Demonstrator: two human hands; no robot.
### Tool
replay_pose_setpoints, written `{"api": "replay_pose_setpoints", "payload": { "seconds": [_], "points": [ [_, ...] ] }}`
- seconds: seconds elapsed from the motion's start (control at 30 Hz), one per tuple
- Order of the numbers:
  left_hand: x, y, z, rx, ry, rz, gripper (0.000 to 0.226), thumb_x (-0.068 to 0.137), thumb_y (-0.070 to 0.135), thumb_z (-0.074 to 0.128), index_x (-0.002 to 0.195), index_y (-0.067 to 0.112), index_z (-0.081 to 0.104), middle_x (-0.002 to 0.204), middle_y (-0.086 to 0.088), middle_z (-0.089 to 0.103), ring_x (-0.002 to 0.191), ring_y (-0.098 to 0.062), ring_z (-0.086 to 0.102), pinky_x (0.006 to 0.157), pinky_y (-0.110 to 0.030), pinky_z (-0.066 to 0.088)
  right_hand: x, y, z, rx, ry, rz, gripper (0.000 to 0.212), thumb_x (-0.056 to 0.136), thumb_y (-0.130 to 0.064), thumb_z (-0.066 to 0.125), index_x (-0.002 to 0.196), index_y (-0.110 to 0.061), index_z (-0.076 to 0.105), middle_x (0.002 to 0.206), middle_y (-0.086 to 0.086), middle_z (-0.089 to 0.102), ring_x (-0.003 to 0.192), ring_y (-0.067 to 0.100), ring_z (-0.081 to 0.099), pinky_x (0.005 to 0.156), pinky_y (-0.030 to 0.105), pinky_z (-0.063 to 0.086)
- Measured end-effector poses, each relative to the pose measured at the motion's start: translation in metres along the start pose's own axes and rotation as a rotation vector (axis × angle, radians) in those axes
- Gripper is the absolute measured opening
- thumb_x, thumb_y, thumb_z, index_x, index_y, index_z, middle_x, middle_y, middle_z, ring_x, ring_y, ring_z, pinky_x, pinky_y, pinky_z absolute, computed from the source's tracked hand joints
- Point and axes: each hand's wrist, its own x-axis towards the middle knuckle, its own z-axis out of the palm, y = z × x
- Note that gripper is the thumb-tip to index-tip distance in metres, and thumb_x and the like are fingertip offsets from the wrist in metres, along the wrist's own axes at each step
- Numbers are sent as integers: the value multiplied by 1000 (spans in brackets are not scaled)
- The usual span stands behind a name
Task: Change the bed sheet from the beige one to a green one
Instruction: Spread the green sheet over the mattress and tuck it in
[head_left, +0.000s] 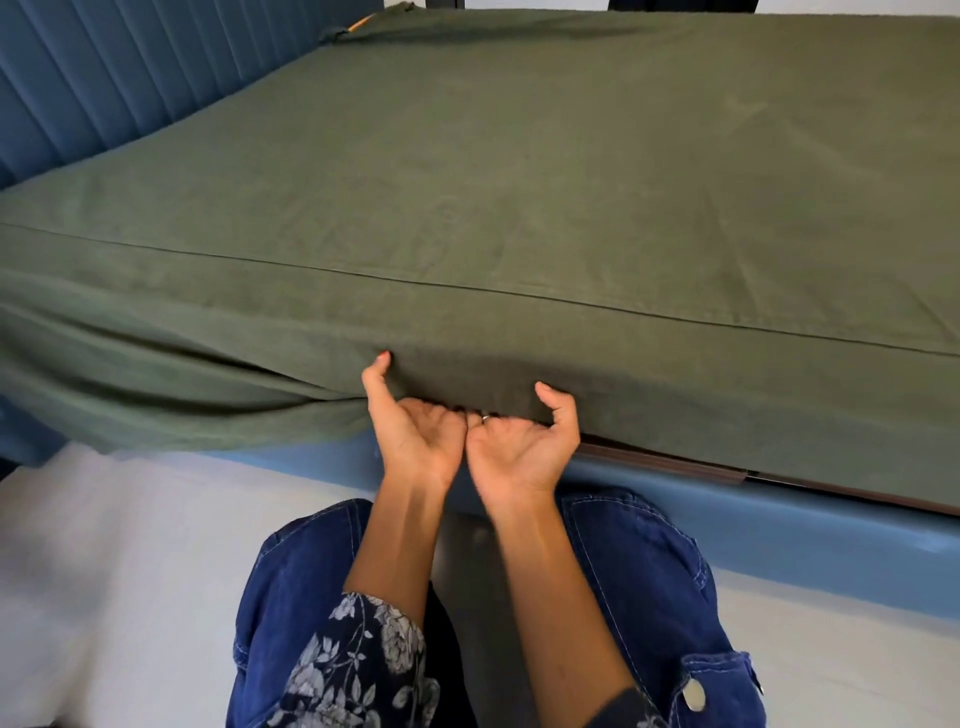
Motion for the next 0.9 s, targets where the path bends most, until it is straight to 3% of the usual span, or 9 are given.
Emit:
{"api": "replay_pose_setpoints", "payload": {
  "seconds": [0.1,0.2,0.27,0.33,0.43,0.57,0.7,0.8,0.9],
  "points": [
    [-1,6,-15,300,63,44,60,87,58,54,120,8,56,116,-13,65,107,-25,64,92,-35,52,-2,-5,-3,-90,22,55,31,69,-14,58,99,-8,65,97,9,70,98,25,62,104,35,40],
    [-7,9,-27,692,370,272,57,80,56,66,86,0,65,80,-16,70,76,-25,72,70,-32,59,-9,-7,-2,-234,143,68,26,83,-10,58,109,-6,62,105,12,69,110,25,62,106,39,42],
    [-11,11,-36,719,488,412,56,79,50,71,80,-6,65,71,-16,70,66,-22,72,63,-30,59,-11,-5,-1,-228,175,42,25,86,-9,58,111,-7,61,109,13,67,113,25,60,107,41,41],
    [-14,14,-43,608,487,369,52,82,44,69,92,-7,65,82,-19,71,71,-21,71,58,-25,58,-11,0,5,-182,147,20,21,85,-5,56,105,-8,63,104,12,68,113,26,60,108,41,40],
    [-16,23,-42,417,373,221,52,92,44,56,108,-6,56,107,-25,65,83,-22,68,66,-23,59,-5,6,14,-59,91,-6,26,70,2,50,85,-11,66,88,6,71,94,25,63,107,38,39],
    [-18,40,-24,310,286,161,82,92,58,44,131,-13,40,130,-27,50,112,-31,58,89,-31,51,-2,3,9,-41,27,7,35,42,1,62,72,-11,76,94,7,72,96,26,65,105,38,41],
    [-20,44,-21,324,264,171,96,86,67,45,139,-12,34,135,-26,47,115,-30,56,94,-32,49,-5,-10,8,-343,111,115,22,73,3,60,92,-6,67,99,11,69,109,25,62,106,37,42],
    [-21,36,-16,264,253,182,101,83,70,45,145,-7,25,145,-23,37,127,-30,47,101,-34,44,-16,-14,7,-673,215,116,13,86,-6,64,98,-1,63,101,22,67,105,31,65,87,35,56],
    [-12,35,-7,121,173,192,103,81,72,46,150,1,17,152,-16,28,139,-28,34,113,-40,32,-43,-10,2,-1000,129,154,16,91,-13,61,96,2,64,93,25,70,90,29,70,75,31,59]
  ]
}}
